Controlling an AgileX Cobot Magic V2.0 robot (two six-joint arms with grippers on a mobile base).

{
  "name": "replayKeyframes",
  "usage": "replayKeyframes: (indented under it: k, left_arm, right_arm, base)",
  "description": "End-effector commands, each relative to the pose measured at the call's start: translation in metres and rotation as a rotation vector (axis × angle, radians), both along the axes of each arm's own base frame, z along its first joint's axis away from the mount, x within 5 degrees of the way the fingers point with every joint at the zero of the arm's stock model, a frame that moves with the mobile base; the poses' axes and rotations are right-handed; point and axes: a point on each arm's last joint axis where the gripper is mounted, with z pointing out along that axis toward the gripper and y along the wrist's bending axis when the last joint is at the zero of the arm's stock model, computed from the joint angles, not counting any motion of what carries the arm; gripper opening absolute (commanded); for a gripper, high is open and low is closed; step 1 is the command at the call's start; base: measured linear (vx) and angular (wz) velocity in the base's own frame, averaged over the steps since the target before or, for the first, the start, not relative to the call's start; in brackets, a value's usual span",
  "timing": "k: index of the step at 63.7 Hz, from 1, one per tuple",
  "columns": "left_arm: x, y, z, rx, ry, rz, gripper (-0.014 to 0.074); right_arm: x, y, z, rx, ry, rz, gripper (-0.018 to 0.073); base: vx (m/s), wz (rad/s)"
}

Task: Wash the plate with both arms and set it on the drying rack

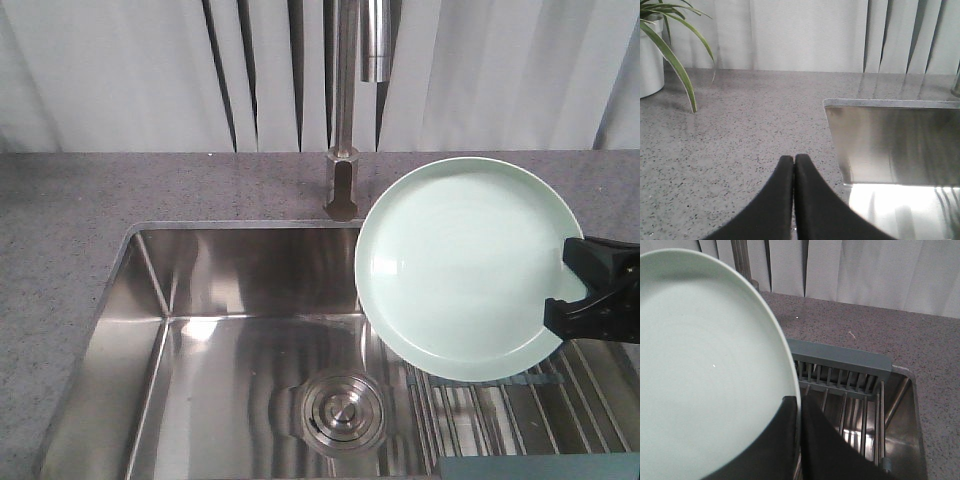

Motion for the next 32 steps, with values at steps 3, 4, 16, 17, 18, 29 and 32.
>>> replayKeyframes:
  k: [3,4,16,17,18,29,32]
  left_arm:
    - [0.0,-0.001,0.002,-0.002,-0.072,-0.009,-0.0006]
    - [0.0,-0.001,0.002,-0.002,-0.072,-0.009,-0.0006]
    - [0.0,-0.001,0.006,0.044,-0.109,-0.015,-0.0006]
    - [0.0,-0.001,0.007,0.049,-0.119,-0.016,-0.0006]
    - [0.0,-0.001,0.008,0.05,-0.13,-0.018,-0.0006]
    - [-0.002,-0.002,0.027,0.051,-0.223,-0.026,-0.0006]
    - [-0.001,-0.002,0.034,0.052,-0.238,-0.027,-0.0006]
  right_arm:
    - [0.002,-0.001,0.019,0.014,-0.119,-0.006,-0.0005]
    - [0.002,-0.001,0.019,0.014,-0.119,-0.006,-0.0005]
    - [0.002,-0.001,0.019,0.014,-0.119,-0.006,-0.0005]
    - [0.002,-0.001,0.019,0.014,-0.119,-0.006,-0.0005]
    - [0.002,-0.001,0.019,0.014,-0.119,-0.006,-0.0005]
    - [0.002,-0.001,0.019,0.014,-0.119,-0.006,-0.0005]
    - [0.002,-0.001,0.019,0.014,-0.119,-0.006,-0.0005]
  base:
    - [0.0,0.0]
    - [0.0,0.0]
    - [0.0,0.0]
    - [0.0,0.0]
    - [0.0,0.0]
    - [0.0,0.0]
    - [0.0,0.0]
